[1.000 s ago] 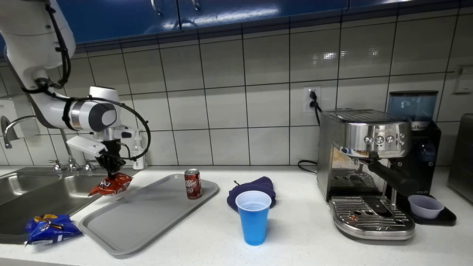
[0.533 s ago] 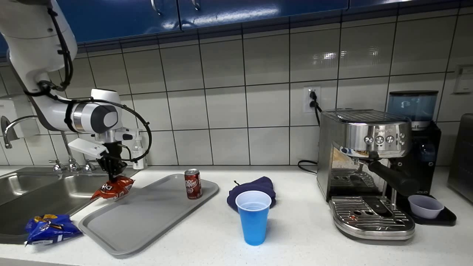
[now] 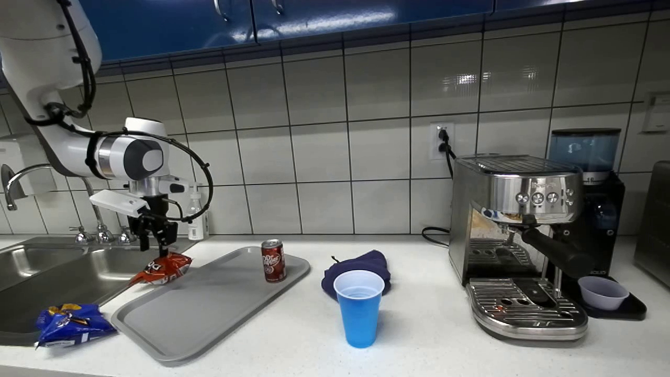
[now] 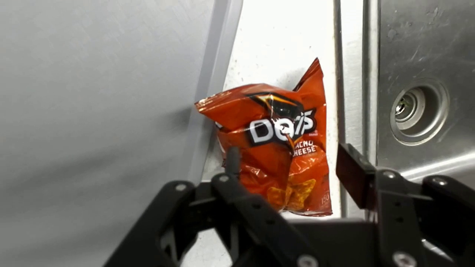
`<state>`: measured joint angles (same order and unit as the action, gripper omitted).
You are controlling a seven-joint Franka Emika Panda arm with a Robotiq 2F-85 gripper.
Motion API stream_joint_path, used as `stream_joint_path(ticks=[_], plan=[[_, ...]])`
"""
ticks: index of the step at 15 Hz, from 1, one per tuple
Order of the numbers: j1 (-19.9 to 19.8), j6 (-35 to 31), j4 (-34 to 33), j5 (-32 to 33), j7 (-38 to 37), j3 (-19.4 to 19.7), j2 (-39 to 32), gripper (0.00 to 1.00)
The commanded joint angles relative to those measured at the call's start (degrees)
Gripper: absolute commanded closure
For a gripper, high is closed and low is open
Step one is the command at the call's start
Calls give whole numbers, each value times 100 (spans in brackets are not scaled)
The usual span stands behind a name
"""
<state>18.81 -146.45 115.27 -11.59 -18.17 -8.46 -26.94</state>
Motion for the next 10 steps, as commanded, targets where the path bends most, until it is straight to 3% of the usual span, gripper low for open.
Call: stream_joint_path(ticks=[1,6,7,10], plan=[[-197,198,602,25,176,-93,699,1],[-282,237,1339,64,-23,-16,1363,0],[-267,128,869,44,24,-63,870,0],[-315,129,1181,41,26,-67,1138,0]])
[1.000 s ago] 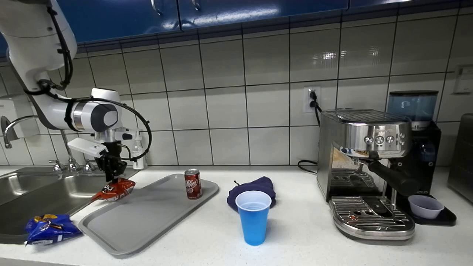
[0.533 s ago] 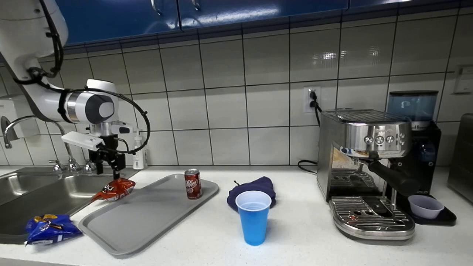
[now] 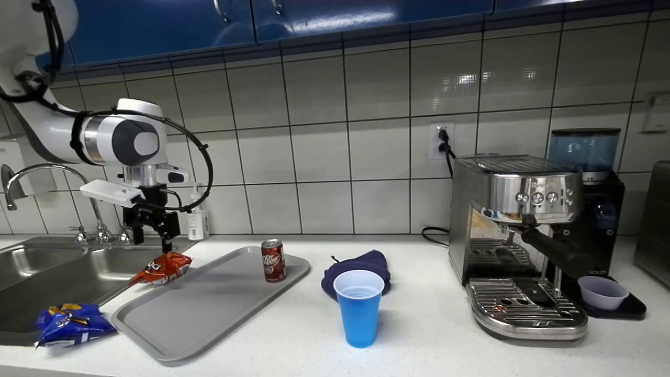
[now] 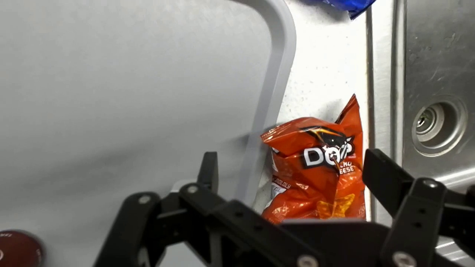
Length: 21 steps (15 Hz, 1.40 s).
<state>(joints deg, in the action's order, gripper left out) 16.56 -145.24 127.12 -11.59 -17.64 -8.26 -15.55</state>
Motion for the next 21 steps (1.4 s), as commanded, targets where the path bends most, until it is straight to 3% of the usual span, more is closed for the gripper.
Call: stream_joint_path(ticks=[1,9,21], plan=[[-91,8,28,41,-28,-89,31,0],[-137,-139,71,78,-85,-11,112,0],[-779,-465,138,225,154,509,127,0]])
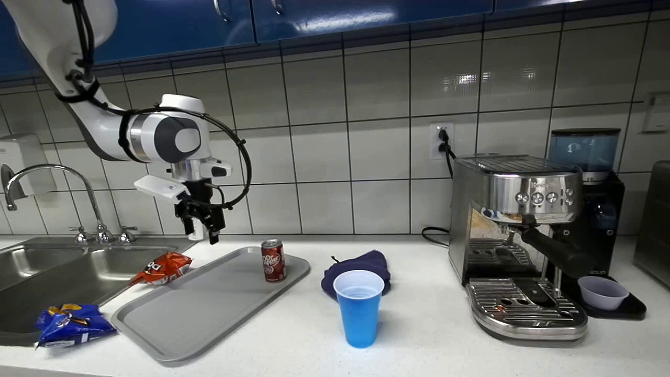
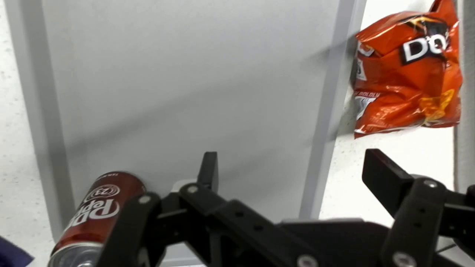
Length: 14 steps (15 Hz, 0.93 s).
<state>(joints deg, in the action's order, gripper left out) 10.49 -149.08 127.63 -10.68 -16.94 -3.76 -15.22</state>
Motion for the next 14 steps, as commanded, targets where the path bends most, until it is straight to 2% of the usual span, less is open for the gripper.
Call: stream_joint_path(ticks=[1,14], plan=[[-207,-83,79,163,73,101,87,0],[-537,-14,-13,365,-142,603,-46,0]])
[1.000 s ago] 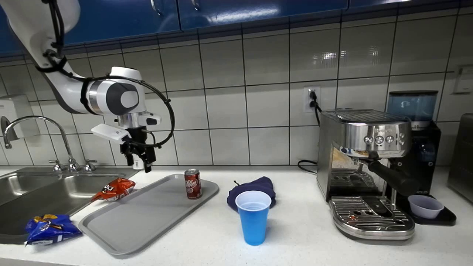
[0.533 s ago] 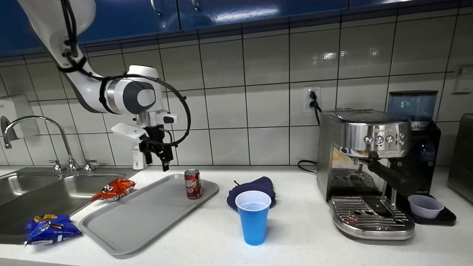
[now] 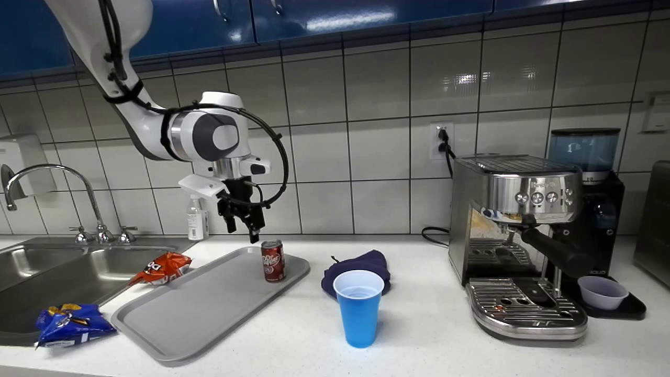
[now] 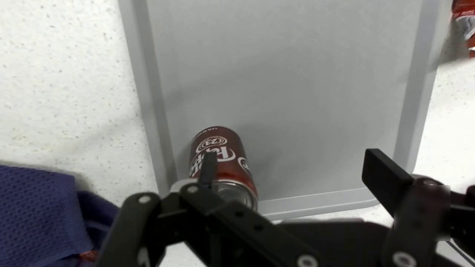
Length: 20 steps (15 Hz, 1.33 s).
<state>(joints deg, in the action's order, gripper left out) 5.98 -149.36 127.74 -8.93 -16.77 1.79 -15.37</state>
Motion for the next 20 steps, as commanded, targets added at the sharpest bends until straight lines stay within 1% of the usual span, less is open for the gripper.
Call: stream_joint_path(ticks=[1,5,20], plan=[[-90,23,-45,211,-188,81,-57,0],[-71,18,-127,336,-354,213,-214,0],[-42,35,-788,284,-703,406,-925,0]])
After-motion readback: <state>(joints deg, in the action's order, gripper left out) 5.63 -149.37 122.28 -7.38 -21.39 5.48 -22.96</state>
